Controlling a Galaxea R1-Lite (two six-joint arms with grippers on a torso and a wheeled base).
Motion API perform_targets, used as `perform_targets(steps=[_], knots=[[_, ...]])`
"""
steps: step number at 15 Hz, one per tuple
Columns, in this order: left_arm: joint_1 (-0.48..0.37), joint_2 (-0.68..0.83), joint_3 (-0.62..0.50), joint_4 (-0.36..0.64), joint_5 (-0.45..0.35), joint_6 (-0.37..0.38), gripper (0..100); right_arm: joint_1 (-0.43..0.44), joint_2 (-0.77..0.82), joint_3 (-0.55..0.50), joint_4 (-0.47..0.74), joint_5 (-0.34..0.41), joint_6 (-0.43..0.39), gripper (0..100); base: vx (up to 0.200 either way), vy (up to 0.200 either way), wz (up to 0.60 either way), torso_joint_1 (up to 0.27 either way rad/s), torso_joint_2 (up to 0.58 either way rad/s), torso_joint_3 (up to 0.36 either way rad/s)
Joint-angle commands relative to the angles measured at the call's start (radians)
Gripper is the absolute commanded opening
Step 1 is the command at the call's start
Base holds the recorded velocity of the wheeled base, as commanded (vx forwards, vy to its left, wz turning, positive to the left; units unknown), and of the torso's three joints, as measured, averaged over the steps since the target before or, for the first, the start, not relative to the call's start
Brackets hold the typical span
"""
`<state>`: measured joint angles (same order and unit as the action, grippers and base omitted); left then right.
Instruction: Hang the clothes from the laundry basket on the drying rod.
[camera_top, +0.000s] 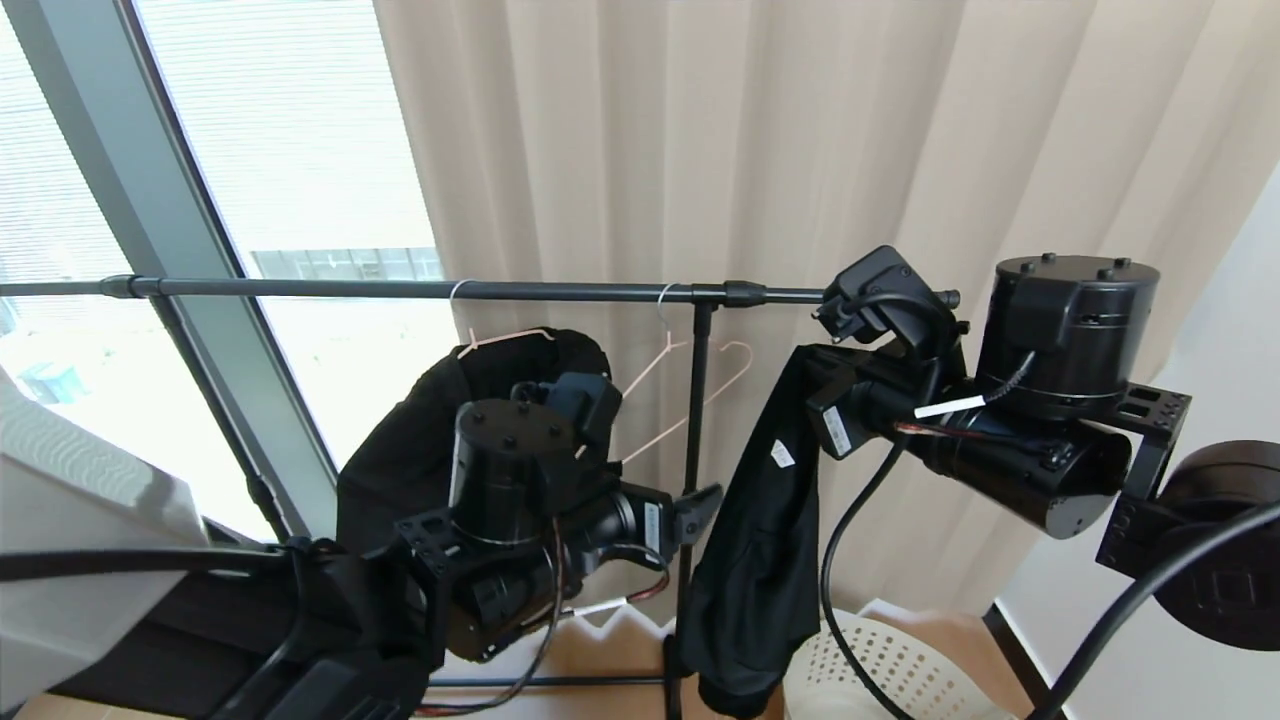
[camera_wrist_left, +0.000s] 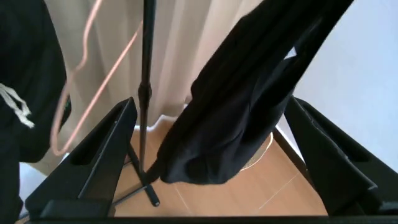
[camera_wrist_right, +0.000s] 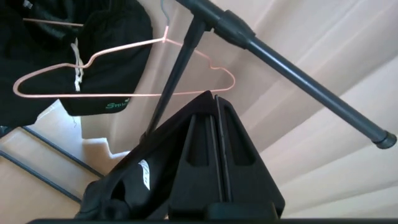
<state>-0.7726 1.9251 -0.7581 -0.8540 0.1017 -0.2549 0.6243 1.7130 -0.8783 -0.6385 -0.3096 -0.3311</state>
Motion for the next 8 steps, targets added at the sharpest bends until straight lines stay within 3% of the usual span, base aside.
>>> perform_targets(steps=[1, 4, 8], knots=[[-0.051, 0.020, 0.025, -0.003, 0.030, -0.006, 100, 0.060, -0.047, 0.018, 0.003, -0.048, 0.000, 0, 0.000, 0.000, 0.00, 0.000, 0.00, 0.000], [-0.082, -0.011, 0.029, -0.007, 0.053, -0.035, 100, 0.101, -0.046, 0.028, -0.001, -0.135, 0.000, 0, 0.000, 0.000, 0.00, 0.000, 0.00, 0.000], [-0.106, -0.012, 0.022, -0.008, 0.082, -0.033, 100, 0.143, -0.047, 0.036, 0.005, -0.157, 0.000, 0, 0.000, 0.000, 0.00, 0.000, 0.00, 0.000]])
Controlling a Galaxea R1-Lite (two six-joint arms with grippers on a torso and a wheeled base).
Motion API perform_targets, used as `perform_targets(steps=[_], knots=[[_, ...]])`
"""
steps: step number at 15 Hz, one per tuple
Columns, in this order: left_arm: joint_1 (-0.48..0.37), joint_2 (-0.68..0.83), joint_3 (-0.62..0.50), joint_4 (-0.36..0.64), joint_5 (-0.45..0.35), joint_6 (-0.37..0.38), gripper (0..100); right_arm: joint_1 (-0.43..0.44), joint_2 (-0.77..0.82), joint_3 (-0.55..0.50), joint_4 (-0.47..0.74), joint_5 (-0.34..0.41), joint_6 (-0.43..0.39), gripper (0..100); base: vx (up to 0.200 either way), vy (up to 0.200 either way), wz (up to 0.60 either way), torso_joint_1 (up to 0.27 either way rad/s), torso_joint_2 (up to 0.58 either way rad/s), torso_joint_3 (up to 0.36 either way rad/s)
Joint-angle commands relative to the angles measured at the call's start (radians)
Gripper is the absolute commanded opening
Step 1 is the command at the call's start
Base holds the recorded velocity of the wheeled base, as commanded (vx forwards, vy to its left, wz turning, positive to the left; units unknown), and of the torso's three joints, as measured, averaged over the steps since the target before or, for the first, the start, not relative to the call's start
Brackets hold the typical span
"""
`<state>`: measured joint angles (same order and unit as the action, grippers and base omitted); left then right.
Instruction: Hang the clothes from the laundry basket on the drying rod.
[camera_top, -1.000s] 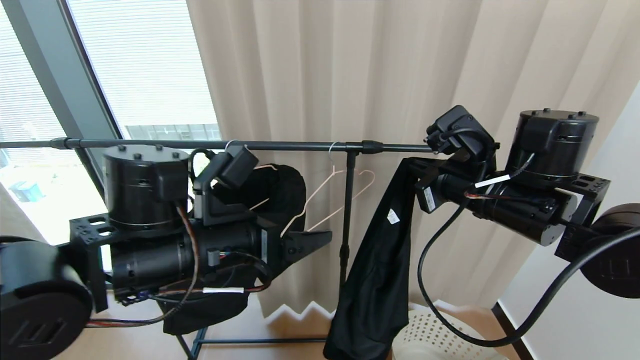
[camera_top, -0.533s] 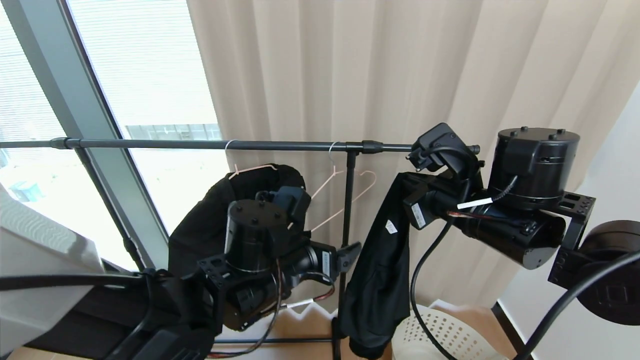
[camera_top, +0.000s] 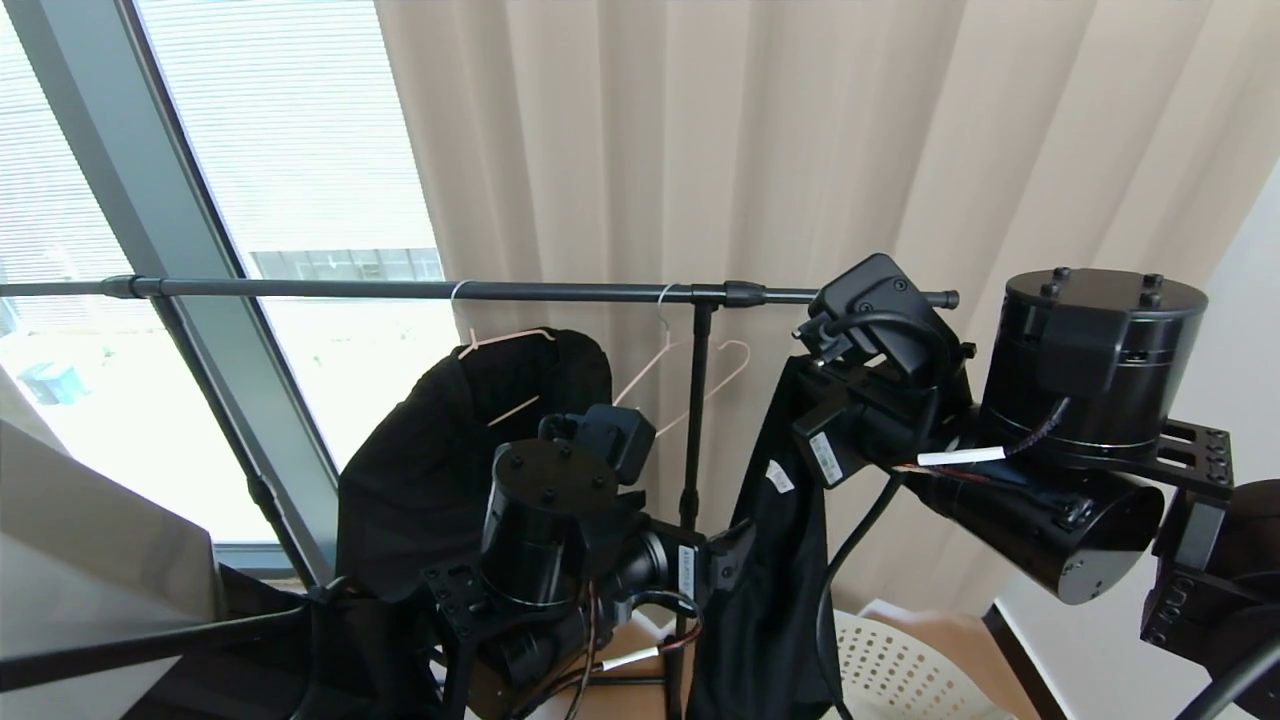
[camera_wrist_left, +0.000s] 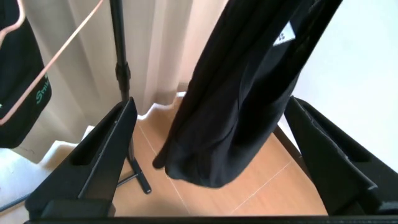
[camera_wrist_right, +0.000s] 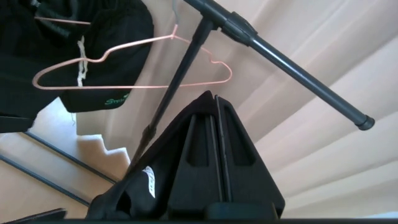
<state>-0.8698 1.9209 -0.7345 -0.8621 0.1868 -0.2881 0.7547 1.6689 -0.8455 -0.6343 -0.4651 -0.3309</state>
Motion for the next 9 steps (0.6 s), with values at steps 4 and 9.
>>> perform_targets(steps=[4, 9], knots=[[-0.035, 0.033, -0.020, 0.002, 0.046, 0.003, 100, 0.041, -0.006, 0.013, -0.001, -0.004, 0.000, 0, 0.000, 0.000, 0.00, 0.000, 0.00, 0.000], [-0.020, 0.098, -0.051, 0.002, 0.152, 0.003, 100, 0.043, -0.021, 0.025, -0.007, -0.004, 0.000, 0, 0.000, 0.000, 0.00, 0.000, 0.00, 0.000]])
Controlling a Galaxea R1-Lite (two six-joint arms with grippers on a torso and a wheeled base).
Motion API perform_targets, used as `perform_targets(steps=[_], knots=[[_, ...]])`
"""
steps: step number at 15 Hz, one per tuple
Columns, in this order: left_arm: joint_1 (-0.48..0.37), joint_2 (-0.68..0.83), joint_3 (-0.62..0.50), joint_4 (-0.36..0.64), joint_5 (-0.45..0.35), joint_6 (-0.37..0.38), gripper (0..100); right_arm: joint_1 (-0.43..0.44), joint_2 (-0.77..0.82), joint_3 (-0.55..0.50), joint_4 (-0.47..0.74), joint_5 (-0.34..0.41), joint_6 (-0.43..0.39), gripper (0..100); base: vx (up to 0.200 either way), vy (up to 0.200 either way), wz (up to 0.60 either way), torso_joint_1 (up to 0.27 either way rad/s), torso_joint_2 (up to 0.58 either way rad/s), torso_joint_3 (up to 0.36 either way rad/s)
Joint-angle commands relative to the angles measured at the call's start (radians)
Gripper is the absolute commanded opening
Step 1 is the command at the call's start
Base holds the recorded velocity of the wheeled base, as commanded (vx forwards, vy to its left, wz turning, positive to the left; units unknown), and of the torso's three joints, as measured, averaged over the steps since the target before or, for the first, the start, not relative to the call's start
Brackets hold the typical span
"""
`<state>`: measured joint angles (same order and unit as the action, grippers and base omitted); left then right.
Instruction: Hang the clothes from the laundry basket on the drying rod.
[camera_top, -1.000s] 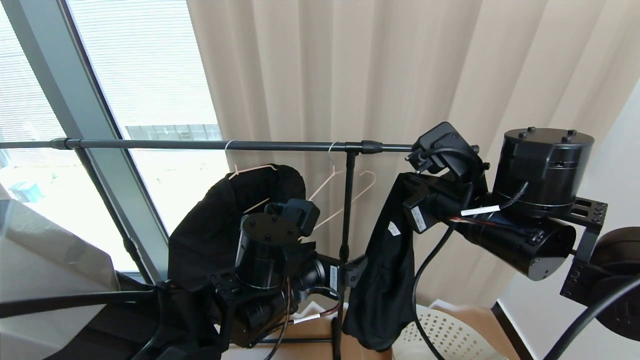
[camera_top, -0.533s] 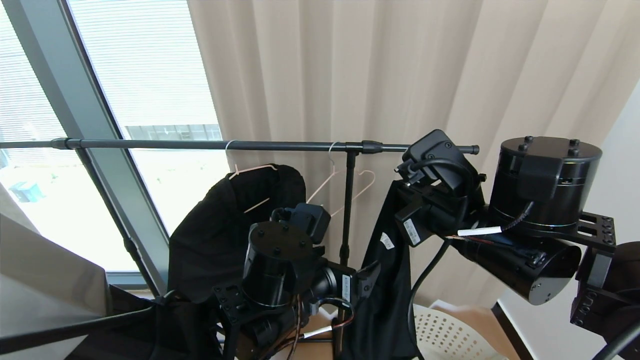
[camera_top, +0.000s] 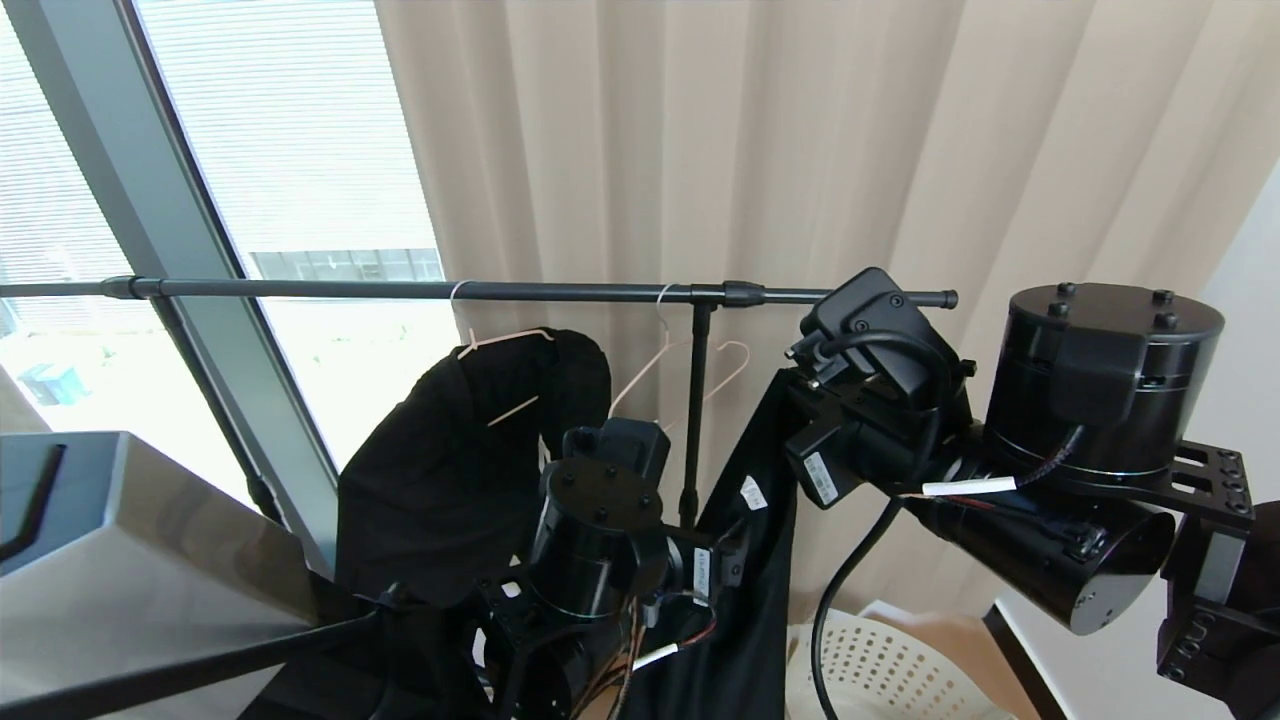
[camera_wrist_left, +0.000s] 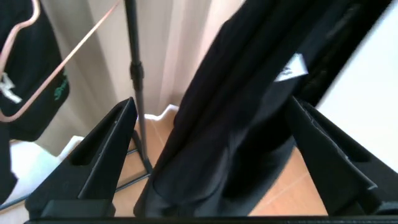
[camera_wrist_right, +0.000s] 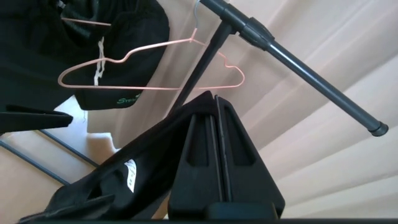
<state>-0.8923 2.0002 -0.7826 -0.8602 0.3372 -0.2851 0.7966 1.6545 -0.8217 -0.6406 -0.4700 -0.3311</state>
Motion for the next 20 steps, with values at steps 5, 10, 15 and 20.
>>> perform_targets(steps=[5, 10, 15, 20], knots=[[0.052, 0.094, -0.038, 0.000, 0.077, 0.009, 100, 0.003, -0.028, 0.015, -0.001, 0.001, 0.000, 0, 0.000, 0.000, 0.00, 0.000, 0.00, 0.000], [0.056, 0.095, -0.038, -0.002, 0.083, 0.018, 100, 0.003, -0.042, 0.026, -0.001, 0.002, -0.002, 0, 0.000, 0.000, 0.00, 0.000, 0.00, 0.000], [0.059, 0.101, -0.038, -0.002, 0.082, 0.020, 100, 0.001, -0.065, 0.026, 0.001, 0.002, -0.003, 0, 0.000, 0.000, 0.00, 0.000, 0.00, 0.000], [0.055, 0.111, -0.035, -0.002, 0.082, 0.020, 0, -0.034, -0.056, 0.019, -0.001, 0.002, -0.006, 0, 0.000, 0.000, 0.00, 0.000, 0.00, 0.000]])
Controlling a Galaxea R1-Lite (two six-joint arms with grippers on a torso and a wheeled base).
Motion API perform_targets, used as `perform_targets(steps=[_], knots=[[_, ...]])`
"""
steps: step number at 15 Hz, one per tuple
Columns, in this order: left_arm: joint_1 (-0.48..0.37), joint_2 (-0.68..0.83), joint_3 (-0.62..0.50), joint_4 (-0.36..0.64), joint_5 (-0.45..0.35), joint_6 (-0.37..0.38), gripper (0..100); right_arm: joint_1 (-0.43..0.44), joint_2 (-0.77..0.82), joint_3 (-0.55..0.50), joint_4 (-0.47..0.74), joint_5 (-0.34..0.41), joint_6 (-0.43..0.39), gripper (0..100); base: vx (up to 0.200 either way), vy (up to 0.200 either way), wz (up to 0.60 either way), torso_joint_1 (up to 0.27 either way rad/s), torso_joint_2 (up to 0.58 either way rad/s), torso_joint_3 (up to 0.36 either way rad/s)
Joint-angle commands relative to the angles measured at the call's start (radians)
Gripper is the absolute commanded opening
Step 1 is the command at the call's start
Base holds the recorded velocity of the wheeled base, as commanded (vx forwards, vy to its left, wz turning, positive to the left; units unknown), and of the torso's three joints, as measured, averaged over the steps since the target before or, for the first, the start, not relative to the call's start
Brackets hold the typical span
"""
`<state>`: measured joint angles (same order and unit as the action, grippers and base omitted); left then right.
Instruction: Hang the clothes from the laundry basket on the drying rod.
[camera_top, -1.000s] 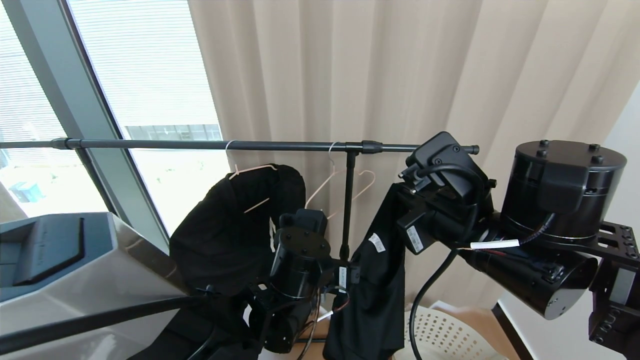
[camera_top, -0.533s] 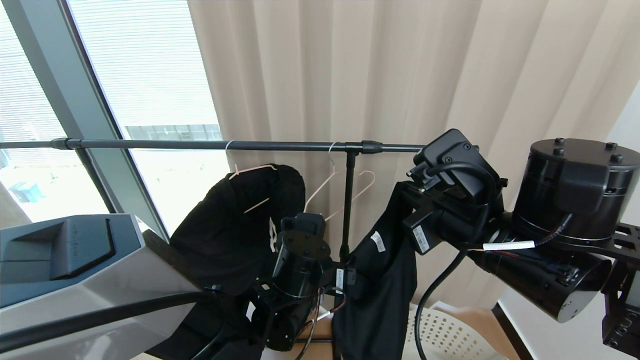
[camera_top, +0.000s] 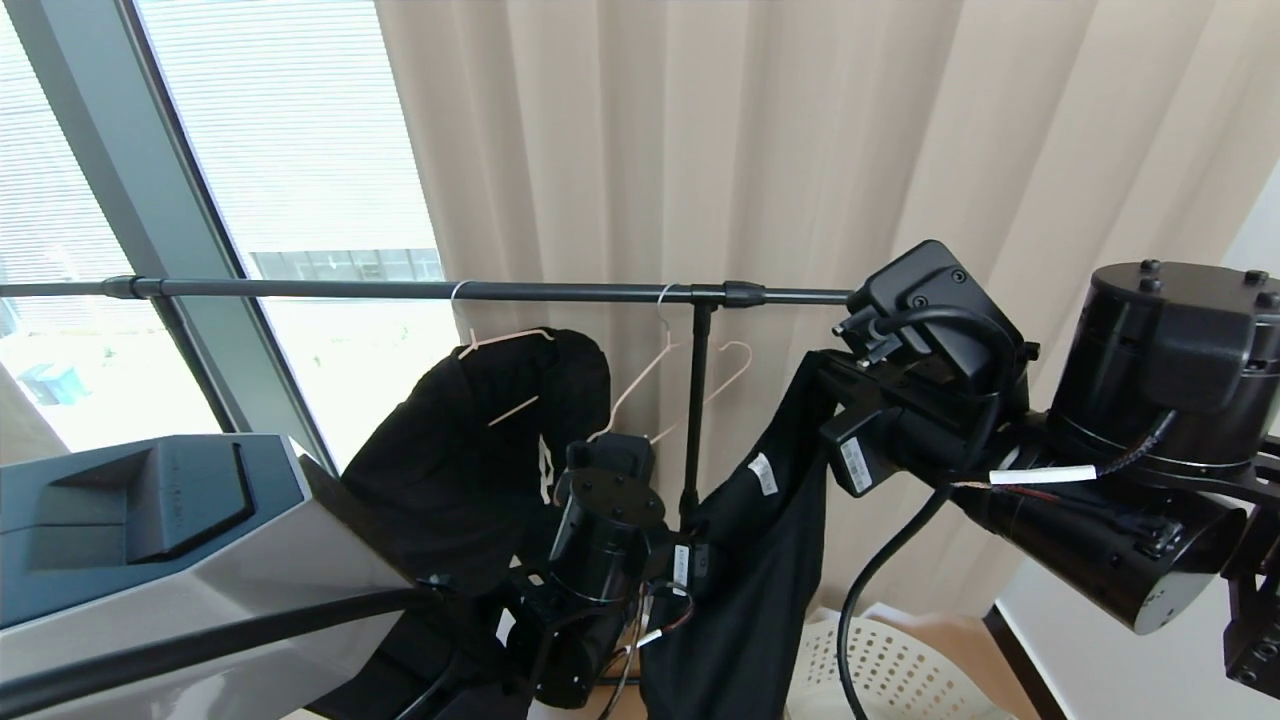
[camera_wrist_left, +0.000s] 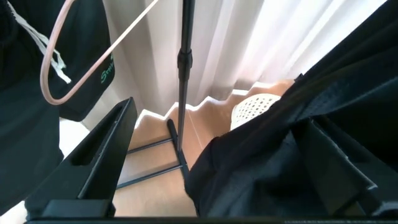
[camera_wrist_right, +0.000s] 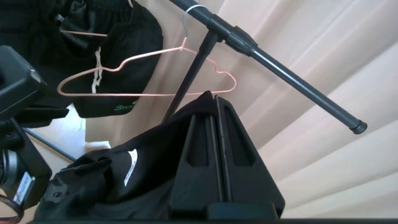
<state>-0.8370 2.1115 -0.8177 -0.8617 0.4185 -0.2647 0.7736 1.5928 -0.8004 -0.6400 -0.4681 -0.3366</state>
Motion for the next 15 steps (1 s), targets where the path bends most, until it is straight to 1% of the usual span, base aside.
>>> perform_targets(steps=[1, 4, 6, 7, 8, 10, 12, 13, 14, 15], knots=[[-0.001, -0.004, 0.002, 0.000, 0.000, 0.001, 0, -0.020, 0.006, -0.002, -0.001, 0.000, -0.001, 0, 0.000, 0.000, 0.00, 0.000, 0.00, 0.000], [-0.001, -0.024, 0.006, -0.003, 0.000, -0.001, 0, -0.071, 0.016, -0.005, 0.000, 0.002, -0.005, 0, 0.000, 0.000, 0.00, 0.000, 0.00, 0.000], [-0.001, -0.034, 0.012, -0.037, -0.001, -0.002, 0, -0.106, 0.015, 0.004, 0.000, 0.002, -0.048, 0, 0.000, 0.000, 0.00, 0.000, 0.00, 0.000], [0.001, -0.053, 0.041, -0.077, -0.007, 0.001, 0, -0.131, 0.021, 0.015, 0.000, 0.003, -0.075, 0, 0.000, 0.000, 0.00, 0.000, 0.00, 0.000], [0.001, -0.067, 0.049, -0.086, -0.015, 0.009, 0, -0.135, 0.027, 0.026, 0.000, 0.003, -0.090, 0, 0.000, 0.000, 0.00, 0.000, 0.00, 0.000], [0.016, -0.123, 0.046, -0.077, -0.046, 0.038, 0, -0.137, 0.032, 0.066, 0.000, 0.003, -0.150, 0, 0.000, 0.000, 0.00, 0.000, 0.00, 0.000], [0.042, -0.173, 0.046, -0.065, -0.063, 0.088, 0, -0.137, 0.044, 0.078, 0.000, 0.003, -0.174, 0, 0.000, 0.000, 0.00, 0.000, 0.00, 0.000], [0.078, -0.217, 0.018, 0.000, -0.063, 0.154, 0, -0.142, 0.055, 0.081, -0.001, 0.003, -0.176, 0, 0.000, 0.000, 0.00, 0.000, 0.00, 0.000], [0.084, -0.234, 0.006, 0.038, -0.064, 0.167, 0, -0.142, 0.056, 0.083, 0.000, 0.002, -0.176, 0, 0.000, 0.000, 0.00, 0.000, 0.00, 0.000], [0.092, -0.265, -0.020, 0.132, -0.066, 0.182, 0, -0.142, 0.058, 0.083, 0.002, 0.002, -0.176, 0, 0.000, 0.000, 0.00, 0.000, 0.00, 0.000]])
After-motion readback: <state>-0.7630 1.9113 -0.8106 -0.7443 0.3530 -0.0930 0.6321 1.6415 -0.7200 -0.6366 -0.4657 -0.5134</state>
